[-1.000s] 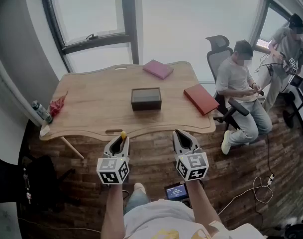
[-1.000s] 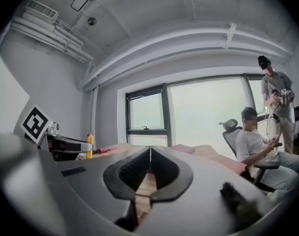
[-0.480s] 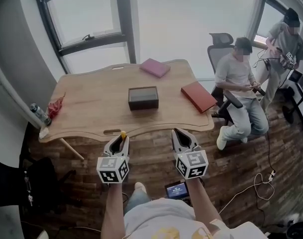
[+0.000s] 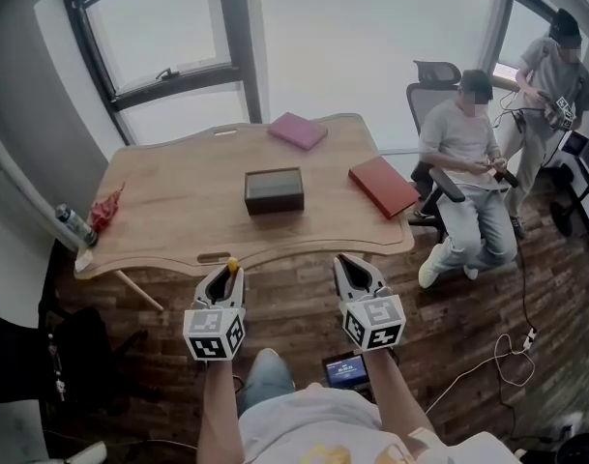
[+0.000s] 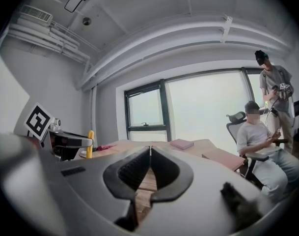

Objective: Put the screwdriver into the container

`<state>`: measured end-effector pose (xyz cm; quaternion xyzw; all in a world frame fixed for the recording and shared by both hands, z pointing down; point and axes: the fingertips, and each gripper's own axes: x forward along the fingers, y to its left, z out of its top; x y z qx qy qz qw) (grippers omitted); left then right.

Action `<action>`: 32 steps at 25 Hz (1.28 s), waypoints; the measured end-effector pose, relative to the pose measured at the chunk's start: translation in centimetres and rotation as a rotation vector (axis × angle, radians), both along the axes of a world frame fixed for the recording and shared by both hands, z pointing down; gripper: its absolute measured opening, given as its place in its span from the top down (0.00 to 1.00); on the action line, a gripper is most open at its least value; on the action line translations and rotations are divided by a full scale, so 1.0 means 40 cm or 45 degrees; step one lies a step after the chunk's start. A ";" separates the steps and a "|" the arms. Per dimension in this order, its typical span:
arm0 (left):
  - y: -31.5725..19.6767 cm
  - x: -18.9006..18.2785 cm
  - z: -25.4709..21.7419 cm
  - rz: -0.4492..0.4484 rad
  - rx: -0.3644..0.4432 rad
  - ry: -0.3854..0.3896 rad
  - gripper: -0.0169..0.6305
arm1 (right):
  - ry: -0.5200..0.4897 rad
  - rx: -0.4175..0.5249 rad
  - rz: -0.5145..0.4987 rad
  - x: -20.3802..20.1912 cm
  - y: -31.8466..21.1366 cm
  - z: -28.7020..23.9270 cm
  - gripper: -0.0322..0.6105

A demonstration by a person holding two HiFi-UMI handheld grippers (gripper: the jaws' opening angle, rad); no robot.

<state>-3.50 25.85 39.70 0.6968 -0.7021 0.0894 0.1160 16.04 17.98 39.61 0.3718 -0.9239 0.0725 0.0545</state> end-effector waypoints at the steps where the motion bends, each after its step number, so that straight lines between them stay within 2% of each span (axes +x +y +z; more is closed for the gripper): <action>1: -0.005 -0.006 0.007 -0.007 -0.001 0.006 0.85 | 0.011 -0.004 0.003 0.002 -0.005 0.011 0.90; 6: -0.050 -0.023 0.035 -0.014 -0.008 0.033 0.85 | 0.035 -0.030 0.016 -0.008 -0.059 0.041 0.90; 9: -0.102 -0.051 0.040 -0.011 -0.023 -0.007 0.85 | 0.041 -0.026 0.004 -0.045 -0.110 0.038 0.90; 11: -0.150 -0.076 0.055 -0.004 -0.043 -0.024 0.85 | 0.055 -0.029 0.004 -0.072 -0.148 0.046 0.90; 14: -0.238 -0.114 0.078 0.017 -0.059 0.007 0.85 | 0.085 -0.044 0.025 -0.105 -0.220 0.064 0.90; 20: -0.433 -0.208 0.087 0.103 -0.099 -0.037 0.85 | 0.090 -0.080 0.099 -0.192 -0.391 0.073 0.90; 27: -0.634 -0.304 0.087 0.183 -0.112 0.003 0.85 | 0.094 -0.108 0.143 -0.309 -0.571 0.083 0.90; 32: -0.743 -0.348 0.105 0.249 -0.108 0.107 0.85 | 0.114 -0.131 0.171 -0.383 -0.647 0.107 0.90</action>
